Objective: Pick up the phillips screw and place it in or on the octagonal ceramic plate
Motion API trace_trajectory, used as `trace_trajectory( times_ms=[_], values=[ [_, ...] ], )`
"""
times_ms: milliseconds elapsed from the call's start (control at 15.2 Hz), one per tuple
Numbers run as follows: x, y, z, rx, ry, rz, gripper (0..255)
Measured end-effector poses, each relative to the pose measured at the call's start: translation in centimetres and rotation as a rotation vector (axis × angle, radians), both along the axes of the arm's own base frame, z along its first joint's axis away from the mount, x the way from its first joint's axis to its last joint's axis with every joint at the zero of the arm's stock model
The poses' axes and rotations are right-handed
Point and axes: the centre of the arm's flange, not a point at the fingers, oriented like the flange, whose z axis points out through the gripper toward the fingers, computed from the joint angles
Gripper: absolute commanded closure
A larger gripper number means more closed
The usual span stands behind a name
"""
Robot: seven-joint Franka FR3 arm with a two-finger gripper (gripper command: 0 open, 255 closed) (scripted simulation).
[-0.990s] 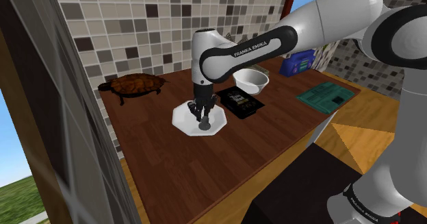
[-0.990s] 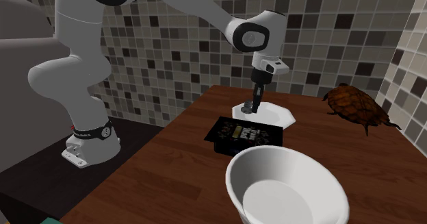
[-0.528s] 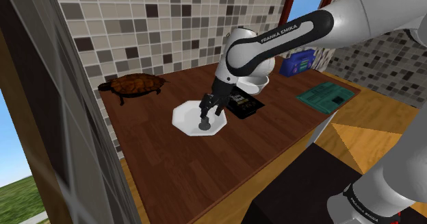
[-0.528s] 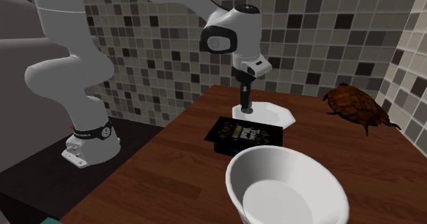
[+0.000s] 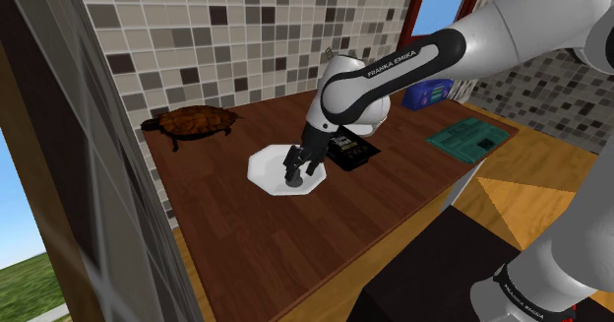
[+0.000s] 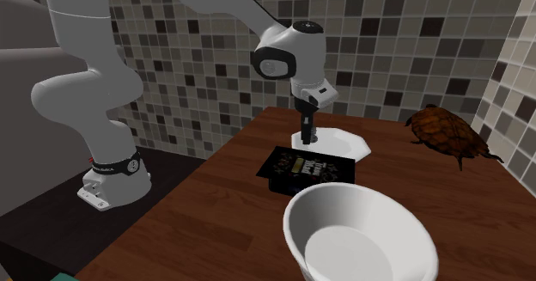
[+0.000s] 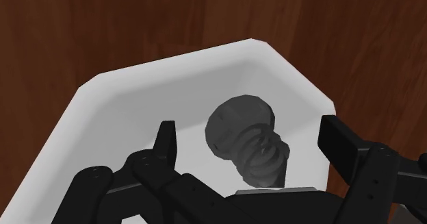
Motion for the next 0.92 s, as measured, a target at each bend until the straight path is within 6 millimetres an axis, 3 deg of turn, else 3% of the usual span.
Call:
trace_trajectory(
  times_ms=[264, 330, 924],
  values=[
    [0.04, 0.04, -0.05, 0.0, 0.0, 0.0, 0],
    [0.04, 0.04, -0.05, 0.0, 0.0, 0.0, 255],
    [0.28, 0.14, 0.38, 0.002, -0.01, 0.0, 255]
  ],
)
